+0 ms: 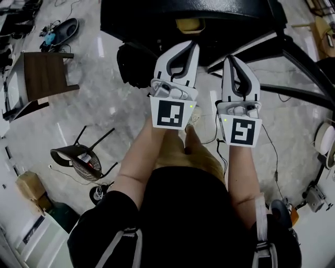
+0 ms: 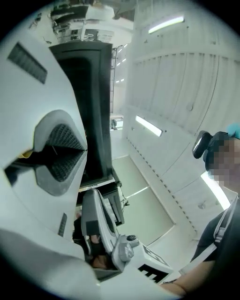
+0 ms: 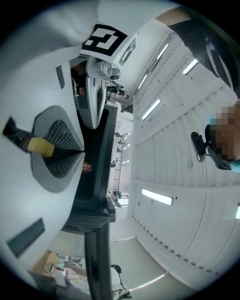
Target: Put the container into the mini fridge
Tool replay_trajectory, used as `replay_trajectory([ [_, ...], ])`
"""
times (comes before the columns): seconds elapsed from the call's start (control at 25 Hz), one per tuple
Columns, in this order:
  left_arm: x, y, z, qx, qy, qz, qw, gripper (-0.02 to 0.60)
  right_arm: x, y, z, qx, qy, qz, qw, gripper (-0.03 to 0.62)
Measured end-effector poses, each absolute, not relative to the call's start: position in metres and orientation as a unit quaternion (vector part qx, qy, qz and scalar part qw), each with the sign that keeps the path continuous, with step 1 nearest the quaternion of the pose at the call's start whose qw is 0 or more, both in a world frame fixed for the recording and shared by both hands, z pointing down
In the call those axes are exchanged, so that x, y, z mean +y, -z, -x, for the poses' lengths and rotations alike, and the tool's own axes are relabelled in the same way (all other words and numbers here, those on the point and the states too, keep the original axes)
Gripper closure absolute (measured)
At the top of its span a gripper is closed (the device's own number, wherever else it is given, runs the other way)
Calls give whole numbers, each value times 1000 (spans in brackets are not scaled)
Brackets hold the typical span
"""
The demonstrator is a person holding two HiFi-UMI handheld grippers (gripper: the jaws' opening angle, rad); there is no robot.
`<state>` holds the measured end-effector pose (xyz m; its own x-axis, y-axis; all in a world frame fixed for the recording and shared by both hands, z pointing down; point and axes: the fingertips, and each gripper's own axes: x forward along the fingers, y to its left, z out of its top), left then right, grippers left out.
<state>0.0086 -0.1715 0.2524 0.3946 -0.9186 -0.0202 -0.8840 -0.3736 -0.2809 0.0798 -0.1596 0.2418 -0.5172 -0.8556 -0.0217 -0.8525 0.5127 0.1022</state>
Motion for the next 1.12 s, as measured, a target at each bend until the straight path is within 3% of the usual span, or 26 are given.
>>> replay_trajectory([
  [0.6, -62, -87, 35, 599, 36, 772, 208, 558, -70, -96, -39, -891, 124, -432, -65, 557],
  [1.12, 4, -27, 63, 569, 13, 786, 241, 560, 1, -26, -7, -867, 163, -460, -97, 556],
])
